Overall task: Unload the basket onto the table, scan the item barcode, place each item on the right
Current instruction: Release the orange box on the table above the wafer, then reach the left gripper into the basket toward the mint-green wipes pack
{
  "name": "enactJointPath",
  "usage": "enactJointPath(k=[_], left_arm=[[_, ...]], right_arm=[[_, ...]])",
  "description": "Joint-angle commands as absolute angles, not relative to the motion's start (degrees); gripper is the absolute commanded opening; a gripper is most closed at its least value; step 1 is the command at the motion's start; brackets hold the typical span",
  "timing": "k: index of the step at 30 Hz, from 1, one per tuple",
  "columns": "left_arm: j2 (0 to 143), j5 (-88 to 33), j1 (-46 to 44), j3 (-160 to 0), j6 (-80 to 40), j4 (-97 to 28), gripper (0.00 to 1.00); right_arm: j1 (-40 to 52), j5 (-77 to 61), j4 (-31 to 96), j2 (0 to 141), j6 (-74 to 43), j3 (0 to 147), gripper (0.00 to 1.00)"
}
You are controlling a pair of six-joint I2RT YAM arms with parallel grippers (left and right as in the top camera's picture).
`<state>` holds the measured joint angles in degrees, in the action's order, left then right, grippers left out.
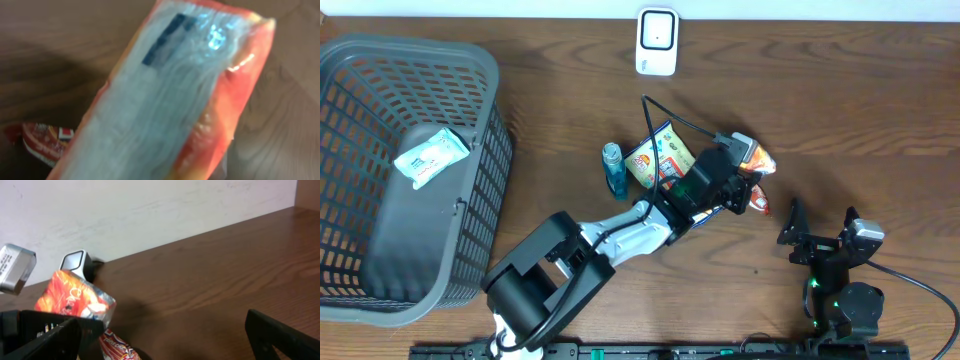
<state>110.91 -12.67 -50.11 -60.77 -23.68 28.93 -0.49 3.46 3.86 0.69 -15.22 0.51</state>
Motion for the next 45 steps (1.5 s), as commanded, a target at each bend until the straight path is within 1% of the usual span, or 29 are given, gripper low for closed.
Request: enactJointPath(k=[1,5,11,12,13,15,17,19,20,21,22,27,32,36,39,42,45], left_arm=[[112.3,-9.3,-50.6,-61.0,-25.3,30.4,0.09],[113.9,-8.6,-50.6,-61.0,-27.0,31.2,0.09],[117.0,-7.8,-50.6,-61.0,-30.1,32.5,0.17],[117.3,-7.8,-50.6,-61.0,-30.5,32.5,0.17],[117.4,-7.8,-50.6,-61.0,-30.8,32.5,0.22],[117.5,-7.9,-50.6,-61.0,-30.8,32.5,0.27],[117.5,-7.9,-50.6,-61.0,-30.8,32.6,0.36],[117.5,-7.9,-50.6,-61.1,-30.8,32.5,0.47],[117.4,-8.3,-50.6,-61.2,-30.7,32.5,0.56],[117.4,-8.5,-50.6,-61.3,-30.7,32.4,0.62],[117.4,-8.5,-50.6,-61.5,-30.7,32.4,0.65],[114.8,-8.4,-50.3,-61.5,-30.0,30.5,0.67],[108.3,-8.0,-49.3,-61.6,-25.0,22.3,0.67],[100.8,-5.1,-48.2,-62.9,-23.6,12.7,0.68],[95.0,-5.1,-47.0,-65.3,-20.0,4.3,0.68],[89.0,-4.7,-45.2,-70.0,-16.0,-7.9,0.69],[83.4,0.7,-42.1,-76.2,-15.2,-20.5,0.69]], right_arm=[[0.4,3.9,3.9,0.4,-14.5,0.3,0.99],[0.4,3.9,3.9,0.4,-14.5,0.3,0.99],[0.4,3.9,3.9,0.4,-14.5,0.3,0.99],[0.4,3.9,3.9,0.4,-14.5,0.3,0.99],[0.4,3.9,3.9,0.4,-14.5,0.3,0.99],[0.4,3.9,3.9,0.4,-14.5,0.3,0.99],[0.4,3.9,3.9,0.4,-14.5,0.3,0.99],[0.4,3.9,3.9,0.4,-14.5,0.3,0.99],[0.4,3.9,3.9,0.4,-14.5,0.3,0.99],[0.4,3.9,3.9,0.4,-14.5,0.3,0.99],[0.4,3.9,3.9,0.4,-14.5,0.3,0.99],[0.4,3.9,3.9,0.4,-14.5,0.3,0.99],[0.4,3.9,3.9,0.4,-14.5,0.3,0.99],[0.4,3.9,3.9,0.4,-14.5,0.3,0.99],[0.4,3.9,3.9,0.4,-14.5,0.3,0.99],[0.4,3.9,3.9,0.4,-14.5,0.3,0.99],[0.4,3.9,3.9,0.4,-14.5,0.3,0.99]])
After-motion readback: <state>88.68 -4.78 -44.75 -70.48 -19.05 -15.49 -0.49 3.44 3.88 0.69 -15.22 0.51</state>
